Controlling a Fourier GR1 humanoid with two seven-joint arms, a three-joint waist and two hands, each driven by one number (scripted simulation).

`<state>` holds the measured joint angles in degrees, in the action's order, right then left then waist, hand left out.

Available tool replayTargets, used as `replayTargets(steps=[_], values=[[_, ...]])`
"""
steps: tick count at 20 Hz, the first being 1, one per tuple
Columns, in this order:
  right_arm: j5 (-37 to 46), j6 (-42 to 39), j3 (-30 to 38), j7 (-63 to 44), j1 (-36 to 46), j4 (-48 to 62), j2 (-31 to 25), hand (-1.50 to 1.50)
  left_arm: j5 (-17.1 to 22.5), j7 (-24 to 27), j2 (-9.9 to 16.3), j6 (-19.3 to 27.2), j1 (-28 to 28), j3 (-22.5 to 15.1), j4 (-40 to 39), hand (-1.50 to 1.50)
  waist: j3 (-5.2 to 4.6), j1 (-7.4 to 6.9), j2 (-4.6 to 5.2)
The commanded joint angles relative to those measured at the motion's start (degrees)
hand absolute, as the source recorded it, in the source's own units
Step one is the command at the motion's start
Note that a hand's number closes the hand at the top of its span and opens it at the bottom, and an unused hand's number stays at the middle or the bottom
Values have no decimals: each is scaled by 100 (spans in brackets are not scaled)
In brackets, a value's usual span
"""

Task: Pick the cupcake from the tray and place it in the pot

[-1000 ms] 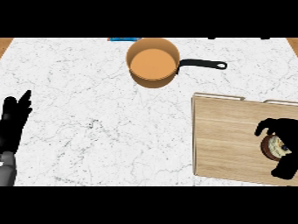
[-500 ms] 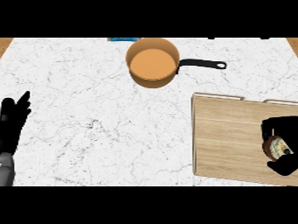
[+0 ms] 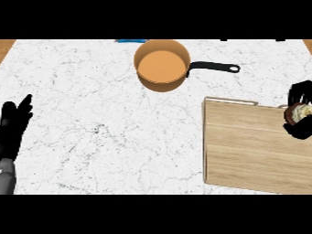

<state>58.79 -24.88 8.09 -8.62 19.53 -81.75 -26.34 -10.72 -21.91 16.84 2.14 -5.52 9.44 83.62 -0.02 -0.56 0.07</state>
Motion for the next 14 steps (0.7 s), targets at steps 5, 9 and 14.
replayTargets(steps=[5,9,14], values=[[-327,483,617,-415,792,-709,211,150,105,78,131,-89,-81,223,-174,0,-2,68,-20],[-619,618,624,-476,1215,-1682,453,150,-175,-212,-78,111,-130,-66,8,0,0,129,-52],[-1070,616,809,-696,1960,-2291,563,150,6,1,-64,4,-75,80,-143,0,-4,81,-34]])
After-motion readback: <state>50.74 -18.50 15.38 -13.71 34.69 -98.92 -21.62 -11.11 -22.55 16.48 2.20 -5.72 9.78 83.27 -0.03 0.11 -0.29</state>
